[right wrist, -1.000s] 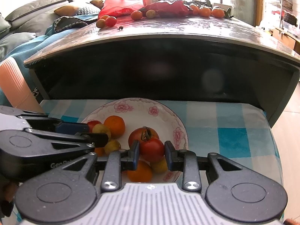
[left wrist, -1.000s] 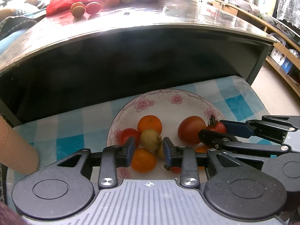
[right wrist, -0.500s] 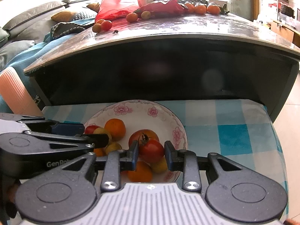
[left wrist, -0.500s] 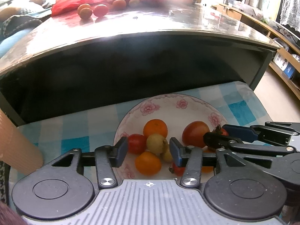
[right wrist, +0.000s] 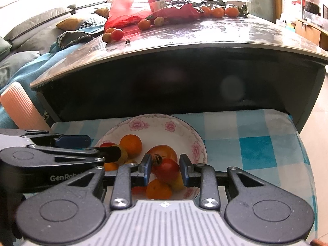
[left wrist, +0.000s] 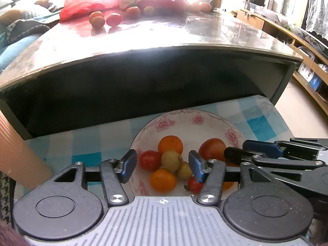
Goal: Organize fruits
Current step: 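Lower the brown fruit and cherry tomato into the plate, then open the left gripper while the right gripper opens, releasing both fruits onto the plate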
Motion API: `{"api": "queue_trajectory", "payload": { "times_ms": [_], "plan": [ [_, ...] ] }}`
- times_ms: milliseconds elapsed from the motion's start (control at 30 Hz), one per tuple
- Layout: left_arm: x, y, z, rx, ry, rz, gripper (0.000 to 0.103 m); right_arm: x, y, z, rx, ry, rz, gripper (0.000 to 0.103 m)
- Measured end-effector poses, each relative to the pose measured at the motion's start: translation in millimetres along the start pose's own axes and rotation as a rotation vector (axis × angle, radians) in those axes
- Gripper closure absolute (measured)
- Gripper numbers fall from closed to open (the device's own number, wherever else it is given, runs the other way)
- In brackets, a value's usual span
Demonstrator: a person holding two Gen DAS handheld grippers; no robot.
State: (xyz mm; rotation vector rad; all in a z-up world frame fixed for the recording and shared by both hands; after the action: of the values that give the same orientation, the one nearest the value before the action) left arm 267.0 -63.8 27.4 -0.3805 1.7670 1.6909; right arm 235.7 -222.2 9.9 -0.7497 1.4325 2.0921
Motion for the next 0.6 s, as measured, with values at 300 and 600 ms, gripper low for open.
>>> {"api": "queue_trajectory", "payload": {
  "times_ms": [300, 600],
  "plan": [
    [3, 7, 0, -0.005, -0.002, 0.001, 0.036, -6, 13, -6, -0.047, -0.088, -0.014, 0.058],
    [9, 16, 3, -0.009, 0.01, 0.0, 0.034, -7, 20, -15, -0.081, -0.191, -0.008, 0.058]
  ]
}}
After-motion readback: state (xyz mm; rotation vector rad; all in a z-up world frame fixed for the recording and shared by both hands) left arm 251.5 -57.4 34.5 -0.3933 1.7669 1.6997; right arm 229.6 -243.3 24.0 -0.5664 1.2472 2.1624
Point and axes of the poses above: each gripper's, at about its wrist camera, not at the fingertips, and y roughly against the way its jaws point, z to its left, x to its underside, the point moved 1 cm from there along -y, roughly the way its jaws point, and after that the axes turned 4 degrees about -x, right-handed, at the moved point
